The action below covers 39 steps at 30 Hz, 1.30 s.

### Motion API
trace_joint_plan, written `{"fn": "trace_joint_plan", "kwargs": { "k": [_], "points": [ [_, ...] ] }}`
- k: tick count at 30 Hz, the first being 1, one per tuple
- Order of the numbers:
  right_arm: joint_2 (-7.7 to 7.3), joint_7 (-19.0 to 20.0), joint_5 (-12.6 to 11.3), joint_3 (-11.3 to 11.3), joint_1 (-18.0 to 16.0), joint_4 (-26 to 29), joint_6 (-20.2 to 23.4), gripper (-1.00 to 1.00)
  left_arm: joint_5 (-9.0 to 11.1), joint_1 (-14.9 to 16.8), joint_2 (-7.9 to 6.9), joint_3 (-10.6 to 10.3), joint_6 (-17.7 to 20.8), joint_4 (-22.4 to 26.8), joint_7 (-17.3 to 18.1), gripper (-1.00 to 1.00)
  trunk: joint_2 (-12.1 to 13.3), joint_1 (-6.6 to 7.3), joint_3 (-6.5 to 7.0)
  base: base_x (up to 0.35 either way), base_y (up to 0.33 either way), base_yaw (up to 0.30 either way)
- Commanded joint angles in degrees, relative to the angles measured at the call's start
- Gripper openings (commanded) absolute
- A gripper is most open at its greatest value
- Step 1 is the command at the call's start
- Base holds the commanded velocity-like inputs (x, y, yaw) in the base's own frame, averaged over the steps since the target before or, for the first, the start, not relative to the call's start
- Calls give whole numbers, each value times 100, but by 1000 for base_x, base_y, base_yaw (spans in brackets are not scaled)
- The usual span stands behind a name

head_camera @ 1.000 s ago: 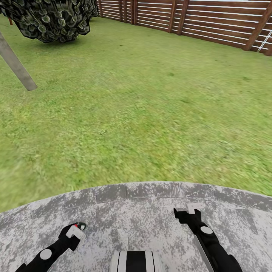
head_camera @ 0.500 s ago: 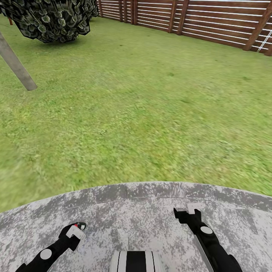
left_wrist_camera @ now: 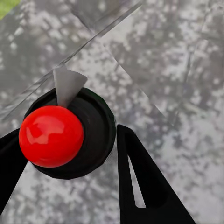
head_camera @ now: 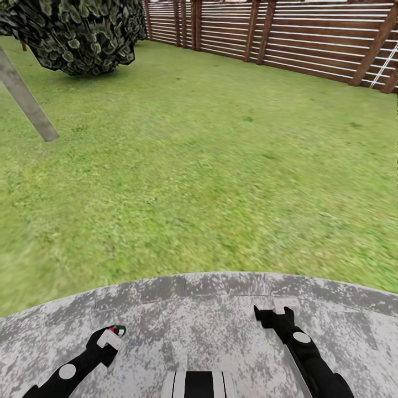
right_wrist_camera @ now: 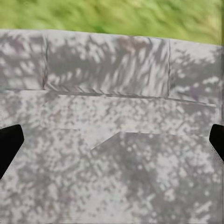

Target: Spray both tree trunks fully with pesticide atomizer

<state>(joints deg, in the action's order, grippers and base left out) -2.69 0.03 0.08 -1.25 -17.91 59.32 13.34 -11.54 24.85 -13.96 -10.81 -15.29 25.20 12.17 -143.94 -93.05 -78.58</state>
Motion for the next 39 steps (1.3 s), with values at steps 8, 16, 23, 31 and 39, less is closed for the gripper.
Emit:
{"fn": "trace_joint_plan", "kwargs": {
  "k": [8,16,23,31,39],
  "points": [
    [-4,5,1,-16,-1,9,31,100,-59,2,-2,0,-20,1,-4,-100,9,21,174,0,0,0],
    [-6,-16,17,-16,6,-147,-76,100,-31,17,5,34,20,2,-30,-100,20,42,401,0,0,0],
    [-66,-12,27,-6,40,-1558,-2242,100,214,-4,15,567,1,-38,-15,-100,30,60,619,0,0,0],
    [-150,-20,20,10,387,-3178,-4212,100,1117,-388,31,614,-36,-121,-107,-100,40,81,868,0,0,0],
    [-301,-37,-6,19,446,-4301,-5450,100,1727,-967,58,616,-497,-135,-672,-100,51,101,1114,0,0,0]
  ]
}}
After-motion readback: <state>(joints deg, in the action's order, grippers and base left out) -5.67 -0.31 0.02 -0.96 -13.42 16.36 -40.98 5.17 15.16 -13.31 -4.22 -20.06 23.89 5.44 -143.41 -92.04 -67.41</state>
